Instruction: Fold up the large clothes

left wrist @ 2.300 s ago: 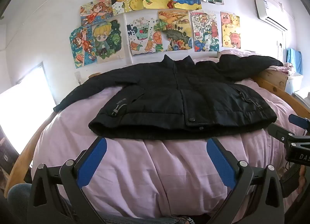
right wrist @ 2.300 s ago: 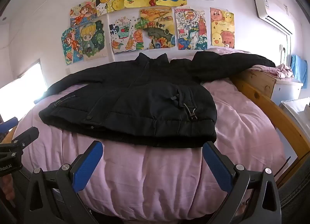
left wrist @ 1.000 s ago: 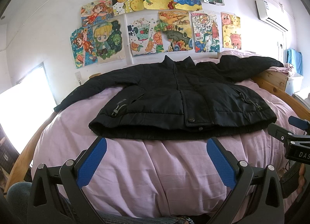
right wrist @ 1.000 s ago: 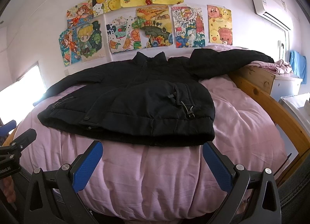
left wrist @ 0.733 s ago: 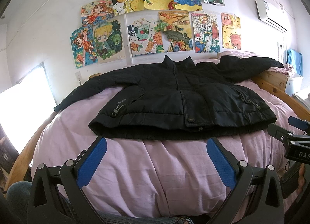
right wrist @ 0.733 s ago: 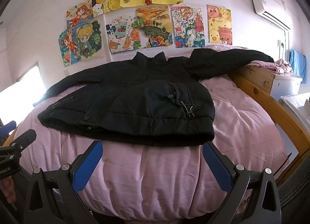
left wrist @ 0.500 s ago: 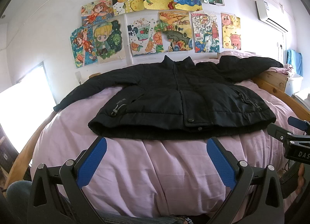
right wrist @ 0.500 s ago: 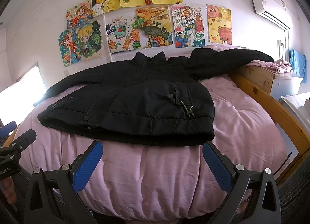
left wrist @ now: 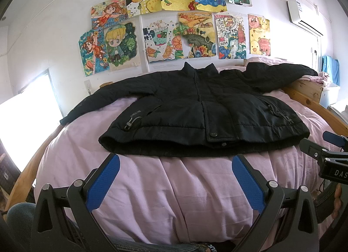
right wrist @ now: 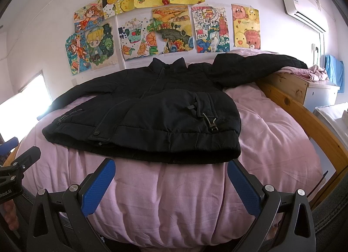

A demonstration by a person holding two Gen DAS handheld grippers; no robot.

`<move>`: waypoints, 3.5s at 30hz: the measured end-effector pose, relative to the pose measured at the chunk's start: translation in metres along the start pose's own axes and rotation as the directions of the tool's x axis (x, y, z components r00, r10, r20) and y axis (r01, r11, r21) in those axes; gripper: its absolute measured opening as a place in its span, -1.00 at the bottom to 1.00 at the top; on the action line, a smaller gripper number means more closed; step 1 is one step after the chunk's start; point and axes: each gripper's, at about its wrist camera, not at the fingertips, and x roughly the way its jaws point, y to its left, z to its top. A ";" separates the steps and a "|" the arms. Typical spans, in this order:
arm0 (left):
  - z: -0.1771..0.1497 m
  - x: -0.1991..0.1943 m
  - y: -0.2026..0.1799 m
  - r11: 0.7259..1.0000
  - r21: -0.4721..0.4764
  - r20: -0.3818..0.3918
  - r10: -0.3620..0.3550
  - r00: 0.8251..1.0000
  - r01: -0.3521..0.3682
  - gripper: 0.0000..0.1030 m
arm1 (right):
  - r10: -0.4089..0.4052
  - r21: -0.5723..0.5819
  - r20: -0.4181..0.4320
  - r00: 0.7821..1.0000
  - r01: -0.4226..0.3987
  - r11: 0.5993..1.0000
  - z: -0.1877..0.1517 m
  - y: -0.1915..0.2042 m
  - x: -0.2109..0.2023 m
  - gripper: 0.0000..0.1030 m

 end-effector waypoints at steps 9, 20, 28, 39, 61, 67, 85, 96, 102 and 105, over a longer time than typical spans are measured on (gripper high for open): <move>0.000 0.000 0.000 1.000 0.001 0.001 0.000 1.000 0.000 0.97 | 0.001 0.001 -0.001 1.000 -0.001 1.000 0.000 -0.001 0.000 1.00; 0.000 0.000 0.000 1.000 0.000 0.001 -0.001 1.000 0.001 0.97 | 0.003 0.002 -0.002 1.000 -0.002 1.000 -0.001 -0.003 -0.001 1.00; 0.000 0.000 0.000 1.000 0.000 0.001 0.000 1.000 0.000 0.97 | 0.004 0.004 -0.002 1.000 -0.004 1.000 -0.001 -0.004 -0.001 1.00; 0.005 0.002 0.003 0.999 -0.025 -0.053 -0.035 0.998 0.034 0.97 | 0.001 0.008 -0.009 1.000 -0.001 1.000 -0.001 -0.003 -0.001 1.00; 0.131 0.002 0.005 0.981 0.185 -0.039 0.065 0.997 -0.057 0.97 | 0.073 -0.026 -0.071 0.995 -0.075 0.997 0.137 -0.040 -0.021 1.00; 0.175 0.018 0.010 0.976 0.188 0.015 0.112 0.994 -0.113 0.97 | 0.131 0.054 -0.111 0.985 -0.126 0.991 0.214 -0.065 -0.001 1.00; 0.293 0.317 -0.105 0.946 0.162 -0.177 -0.253 0.951 0.282 0.97 | -0.309 0.282 -0.107 0.945 0.327 0.902 0.313 -0.303 0.167 1.00; 0.262 0.462 -0.191 0.894 0.149 -0.298 -0.367 0.881 0.422 0.97 | -0.459 0.451 -0.201 0.865 0.498 0.741 0.288 -0.444 0.159 1.00; 0.248 0.507 -0.205 0.897 0.107 -0.363 -0.366 0.857 0.429 0.97 | -0.397 0.546 -0.229 0.889 0.455 0.704 0.275 -0.473 0.176 1.00; 0.237 0.532 -0.208 0.899 0.077 -0.421 -0.363 0.831 0.432 0.97 | -0.369 0.548 -0.259 0.893 0.450 0.705 0.273 -0.476 0.190 0.74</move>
